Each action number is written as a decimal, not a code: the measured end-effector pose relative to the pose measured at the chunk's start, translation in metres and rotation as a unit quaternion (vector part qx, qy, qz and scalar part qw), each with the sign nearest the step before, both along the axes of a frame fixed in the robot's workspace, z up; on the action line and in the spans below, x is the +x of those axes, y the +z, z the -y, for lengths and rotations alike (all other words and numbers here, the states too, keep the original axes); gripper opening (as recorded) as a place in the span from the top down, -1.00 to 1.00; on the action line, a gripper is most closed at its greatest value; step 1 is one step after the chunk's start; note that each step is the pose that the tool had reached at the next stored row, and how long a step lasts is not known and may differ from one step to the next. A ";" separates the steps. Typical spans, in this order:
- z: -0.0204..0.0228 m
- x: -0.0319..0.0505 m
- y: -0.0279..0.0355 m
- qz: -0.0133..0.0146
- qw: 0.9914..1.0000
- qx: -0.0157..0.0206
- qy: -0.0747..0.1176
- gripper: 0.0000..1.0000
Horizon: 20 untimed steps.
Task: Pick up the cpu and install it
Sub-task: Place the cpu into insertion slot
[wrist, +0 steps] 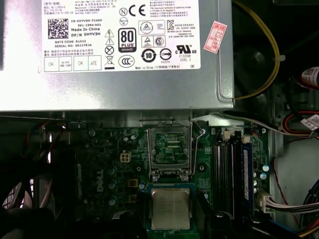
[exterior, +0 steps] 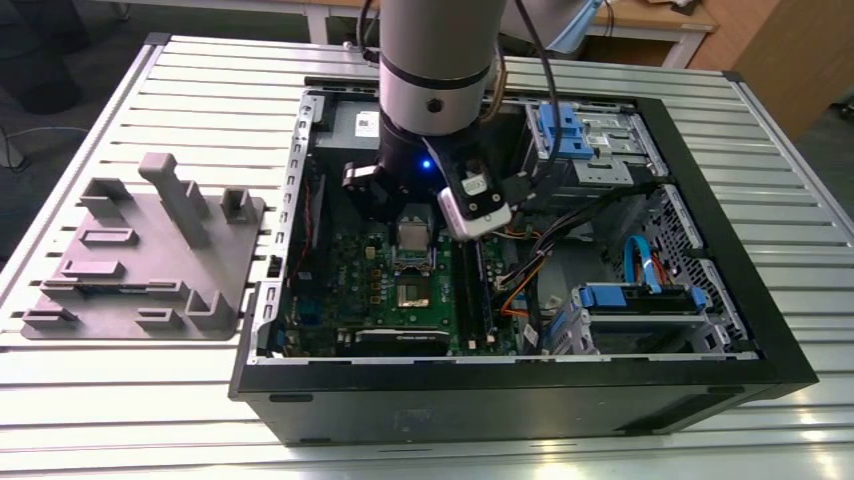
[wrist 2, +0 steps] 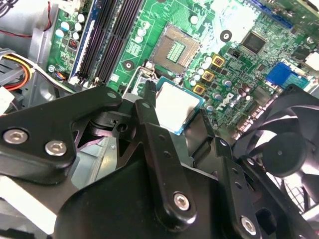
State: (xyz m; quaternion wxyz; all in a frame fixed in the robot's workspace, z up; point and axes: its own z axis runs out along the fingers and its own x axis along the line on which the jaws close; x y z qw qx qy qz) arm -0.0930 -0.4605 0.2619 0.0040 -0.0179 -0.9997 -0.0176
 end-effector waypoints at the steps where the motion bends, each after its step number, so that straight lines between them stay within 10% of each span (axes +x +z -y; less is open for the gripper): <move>1: 0.0000 0.0000 -0.0015 0.000 1.000 0.000 0.000 0.06; 20: 0.0126 0.0000 -0.0292 0.000 1.000 0.000 0.003 0.06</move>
